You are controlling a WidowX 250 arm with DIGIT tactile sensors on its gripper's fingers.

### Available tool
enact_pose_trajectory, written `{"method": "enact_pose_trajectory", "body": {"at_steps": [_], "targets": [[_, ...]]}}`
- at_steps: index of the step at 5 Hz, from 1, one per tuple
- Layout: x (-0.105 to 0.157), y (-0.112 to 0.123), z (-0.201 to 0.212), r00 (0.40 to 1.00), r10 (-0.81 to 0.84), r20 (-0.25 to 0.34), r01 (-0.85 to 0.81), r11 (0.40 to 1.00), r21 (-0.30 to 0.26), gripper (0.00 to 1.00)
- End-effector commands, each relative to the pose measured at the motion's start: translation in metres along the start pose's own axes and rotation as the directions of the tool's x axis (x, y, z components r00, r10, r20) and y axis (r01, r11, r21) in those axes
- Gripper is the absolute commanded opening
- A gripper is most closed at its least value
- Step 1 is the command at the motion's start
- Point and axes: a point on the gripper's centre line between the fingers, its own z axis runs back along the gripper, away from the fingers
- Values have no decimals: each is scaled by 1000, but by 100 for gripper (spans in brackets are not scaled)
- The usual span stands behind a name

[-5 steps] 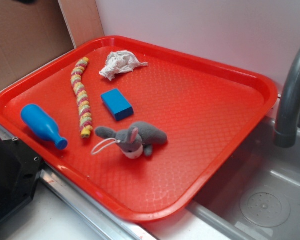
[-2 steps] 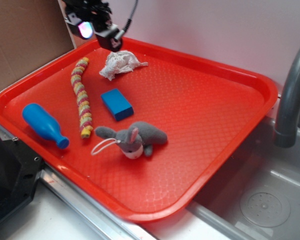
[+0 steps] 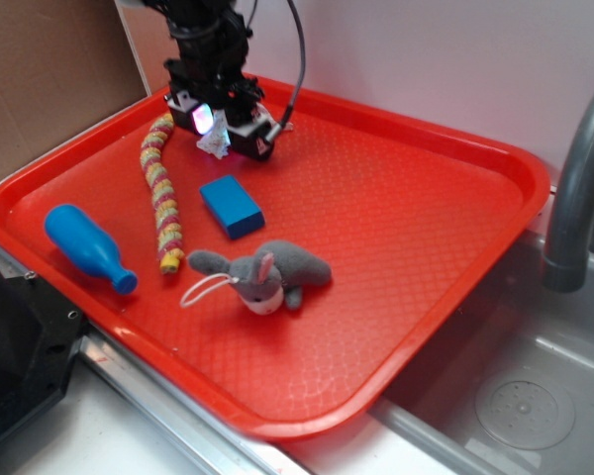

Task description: Grab the white paper.

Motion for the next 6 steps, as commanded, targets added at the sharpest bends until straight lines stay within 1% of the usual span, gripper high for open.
{"method": "enact_pose_trajectory", "body": {"at_steps": [1,2,3,4,5,6], "targets": [[11,-3,-7,1000,8,22,-8,1000,29,68],[6,1,4,1000,-18,15,18,1000,17,0],[-2,9,34,999,-48,8,47,998,30,0],[-23,16,86,1000,-30,-8,30,999,-13,0],[-59,12,139,999,-26,-25,24,998,-50,0],[-79,-12,192,998,-63,-1,63,998,-21,0]]}}
